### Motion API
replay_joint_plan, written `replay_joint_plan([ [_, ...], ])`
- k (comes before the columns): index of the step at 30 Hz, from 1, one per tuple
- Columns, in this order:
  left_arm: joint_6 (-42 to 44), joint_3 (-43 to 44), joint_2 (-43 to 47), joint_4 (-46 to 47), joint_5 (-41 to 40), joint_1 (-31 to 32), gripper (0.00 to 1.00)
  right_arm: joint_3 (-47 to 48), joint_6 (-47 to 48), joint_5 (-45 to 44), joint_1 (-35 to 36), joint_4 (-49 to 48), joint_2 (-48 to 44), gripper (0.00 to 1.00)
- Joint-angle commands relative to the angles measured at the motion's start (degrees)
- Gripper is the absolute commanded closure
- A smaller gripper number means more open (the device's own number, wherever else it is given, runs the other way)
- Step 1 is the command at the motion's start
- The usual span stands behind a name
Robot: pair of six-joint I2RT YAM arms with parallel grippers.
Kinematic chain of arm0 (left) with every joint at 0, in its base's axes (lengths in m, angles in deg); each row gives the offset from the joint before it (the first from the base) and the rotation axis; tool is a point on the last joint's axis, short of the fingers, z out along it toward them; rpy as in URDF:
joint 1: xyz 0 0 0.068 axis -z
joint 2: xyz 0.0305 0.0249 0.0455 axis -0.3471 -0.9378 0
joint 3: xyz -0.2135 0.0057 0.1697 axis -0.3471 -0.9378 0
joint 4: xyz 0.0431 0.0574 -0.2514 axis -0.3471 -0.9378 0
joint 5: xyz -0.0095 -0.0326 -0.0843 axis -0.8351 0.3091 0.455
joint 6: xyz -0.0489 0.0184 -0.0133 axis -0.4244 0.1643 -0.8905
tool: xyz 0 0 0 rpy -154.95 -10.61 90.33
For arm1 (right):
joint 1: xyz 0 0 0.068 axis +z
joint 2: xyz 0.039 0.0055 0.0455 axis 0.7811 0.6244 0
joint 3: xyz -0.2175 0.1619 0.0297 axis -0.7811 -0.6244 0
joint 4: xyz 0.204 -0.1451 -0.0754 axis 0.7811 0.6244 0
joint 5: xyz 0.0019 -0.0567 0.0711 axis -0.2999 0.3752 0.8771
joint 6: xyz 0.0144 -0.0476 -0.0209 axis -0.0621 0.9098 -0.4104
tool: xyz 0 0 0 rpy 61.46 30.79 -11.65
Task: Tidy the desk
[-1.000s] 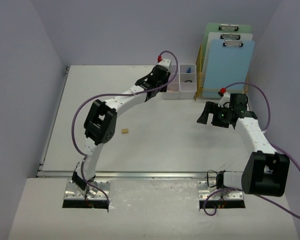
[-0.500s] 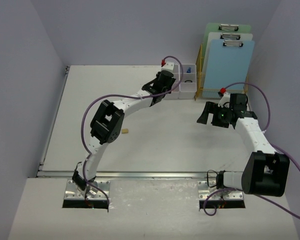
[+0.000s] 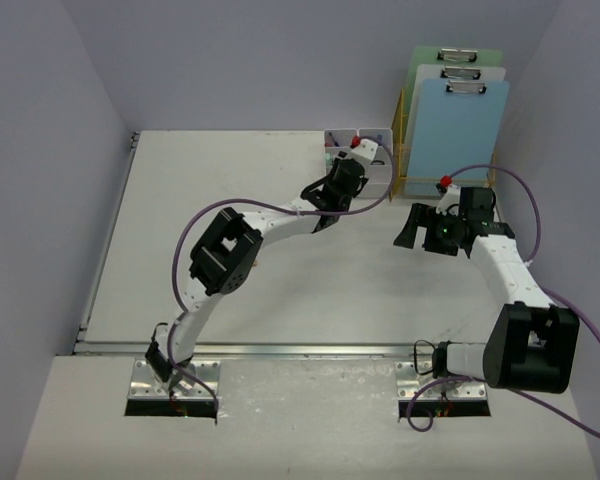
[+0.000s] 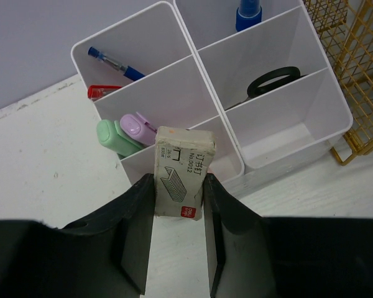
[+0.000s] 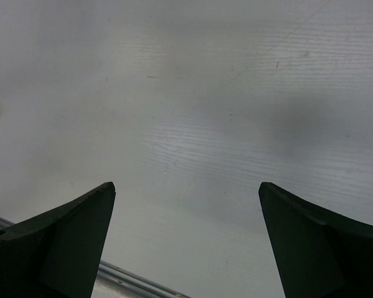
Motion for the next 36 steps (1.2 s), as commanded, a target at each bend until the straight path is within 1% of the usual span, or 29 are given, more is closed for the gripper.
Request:
replay_joint_plan([
  [1,4.1,1.6,-1.3,5.9,-3.0,-0.2,0.82,1.3,0.1,0.6,-0.3,-1.4,-0.1,0.01],
  [7,6.1,2.3,-3.2,7.3,-4.1,-0.2,0.81,1.1,0.4,0.4,-0.3,-1.3,-0.2,0.01],
  [11,7.1,2.9,-4.3,8.2,-5.2,-0.2,0.77,1.0,0.5,0.4,-0.3,-1.2,-0.2,0.01],
  [12,7.3,2.9,-4.5,8.6,-5.5,-0.2,0.73,0.9,0.5,0.4,-0.3,-1.2,-0.2,0.01],
  [14,7.7,2.9,-4.7,9.5,-6.3,-0.3,0.58,0.9,0.5,0.4,-0.3,-1.2,-0.3,0.01],
  [16,8.3,3.2,-4.9,10.0,-6.5,-0.3,0.46,0.7,0.6,0.4,-0.3,-1.2,-0.3,0.01],
  [17,8.5,3.4,-5.0,10.1,-6.5,-0.3,0.43,0.7,0.6,0.4,-0.3,-1.2,-0.3,0.01],
  [20,8.7,3.6,-5.1,10.0,-6.5,-0.3,0.39,0.8,0.5,0.4,-0.3,-1.2,-0.2,0.01],
  [22,8.5,3.9,-5.0,9.9,-6.5,-0.3,0.37,0.8,0.5,0.5,-0.3,-1.2,-0.3,0.01],
  [27,7.7,5.8,-3.2,7.8,-5.7,-0.3,0.37,0.8,0.5,0.7,-0.3,-1.0,-0.4,0.01],
  [32,4.4,8.5,1.2,1.4,-4.1,-0.2,0.36,1.3,0.4,1.6,-0.3,-0.7,-0.7,0.01],
  [34,1.9,7.8,5.8,-1.9,-2.2,-0.3,0.36,1.8,1.3,2.6,-0.3,-0.8,-1.1,0.01],
  [35,-0.3,7.1,9.3,-5.7,-0.5,-0.6,0.36,2.0,2.3,3.8,-0.2,-1.0,-1.4,0.01],
  [36,-2.4,5.2,14.0,-11.4,3.8,-1.3,0.37,2.8,3.3,5.7,0.2,-0.6,-1.4,0.02],
])
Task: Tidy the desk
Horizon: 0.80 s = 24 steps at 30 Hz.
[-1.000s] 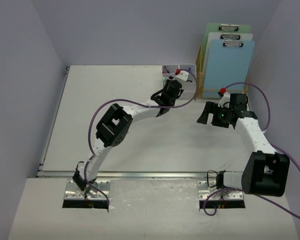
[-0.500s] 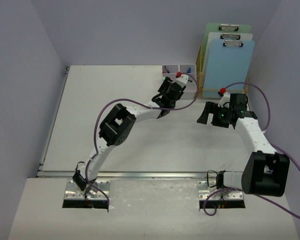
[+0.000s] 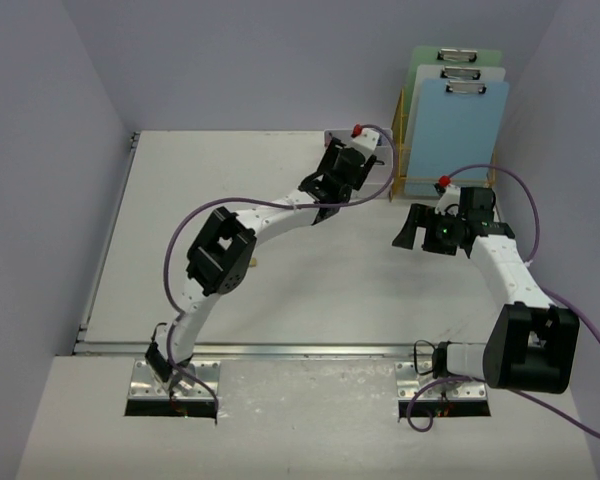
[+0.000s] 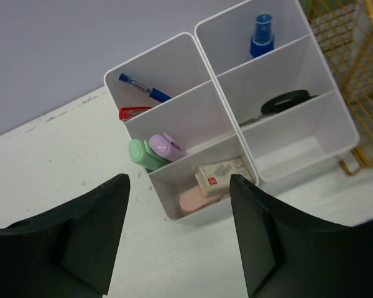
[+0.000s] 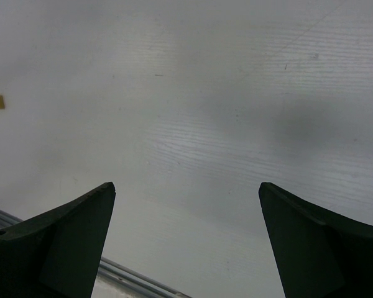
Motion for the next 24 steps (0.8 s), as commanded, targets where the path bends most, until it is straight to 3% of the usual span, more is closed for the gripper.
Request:
replay_joint_plan([
  [1,-10.0,-2.7,19.2,-12.9,12.3,-2.6,0.37,3.9,3.9,5.5,1.1,0.1,-1.2,0.03],
  [3,-16.0,-8.3,25.8,-16.8,23.2,-8.6,0.36,6.1,7.8,5.9,3.4,1.5,-0.6,0.06],
  [4,-17.9,-13.9,28.4,-18.2,32.2,-11.1,0.28,7.7,9.1,5.6,4.9,1.8,-0.5,0.06],
  [7,-21.8,-25.4,38.0,-18.5,46.6,-22.2,0.18,10.9,14.2,2.6,15.8,1.7,0.6,0.07],
  [10,-21.0,-34.9,46.6,-18.9,50.8,-31.7,0.15,16.0,19.6,0.7,23.5,1.0,4.6,0.09],
  [14,-18.5,-40.4,52.5,-21.0,54.9,-39.0,0.13,22.9,25.1,1.0,32.6,1.4,13.2,0.12],
  [18,-18.6,-49.0,56.4,-20.8,66.9,-49.0,0.14,35.9,29.8,4.4,41.3,-1.3,24.7,0.18],
  [21,-18.6,-50.7,56.6,-21.1,73.9,-51.9,0.15,37.5,29.7,11.0,44.6,-8.2,30.3,0.2],
  [24,-18.3,-51.4,56.9,-21.8,74.7,-52.7,0.15,40.6,31.4,13.4,47.9,-14.6,36.9,0.27],
])
